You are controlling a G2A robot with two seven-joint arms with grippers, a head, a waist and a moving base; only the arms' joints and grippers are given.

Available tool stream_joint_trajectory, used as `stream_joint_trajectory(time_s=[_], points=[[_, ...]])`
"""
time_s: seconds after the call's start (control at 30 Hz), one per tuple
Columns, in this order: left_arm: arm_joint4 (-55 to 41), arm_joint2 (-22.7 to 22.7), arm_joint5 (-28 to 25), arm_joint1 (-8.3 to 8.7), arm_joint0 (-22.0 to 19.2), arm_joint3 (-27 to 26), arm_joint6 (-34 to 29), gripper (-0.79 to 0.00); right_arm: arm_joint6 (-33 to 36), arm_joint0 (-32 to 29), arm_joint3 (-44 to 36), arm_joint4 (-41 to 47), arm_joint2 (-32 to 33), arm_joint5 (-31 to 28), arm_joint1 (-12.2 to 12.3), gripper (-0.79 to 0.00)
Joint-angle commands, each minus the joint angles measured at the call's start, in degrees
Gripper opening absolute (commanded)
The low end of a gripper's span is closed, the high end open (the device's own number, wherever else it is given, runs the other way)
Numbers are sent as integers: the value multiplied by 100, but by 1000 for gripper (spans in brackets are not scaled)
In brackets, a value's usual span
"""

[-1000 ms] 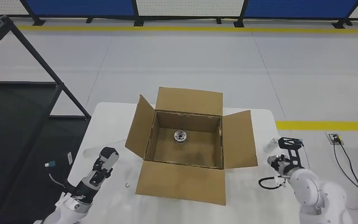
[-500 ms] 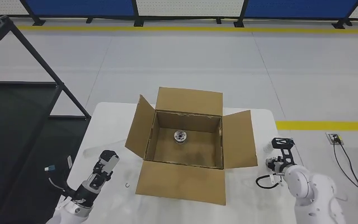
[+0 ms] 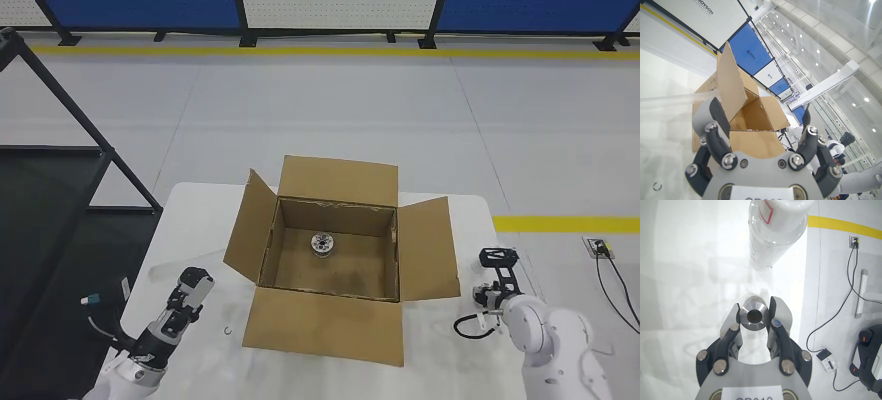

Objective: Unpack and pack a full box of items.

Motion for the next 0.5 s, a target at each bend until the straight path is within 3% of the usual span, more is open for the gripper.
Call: stream_joint_trajectory(time_s=[0.0, 0.03, 0.13, 0.47], points=[[-18, -6, -10, 3, -6, 22, -8, 0, -10, -24, -94, 30, -16, 12, 6, -274], [-23, -8, -14, 4, -8, 29, -12, 0, -30, -36, -140, 55, -9, 19, 8, -142], [-35, -11, -23, 8, -16, 39, -23, 0, -180, -152, -515, 247, 66, 80, 16, 0], [-75, -73, -74, 19, 30, 18, 7, 0, -1365, -1135, -3307, 1042, 108, 585, -36, 0]])
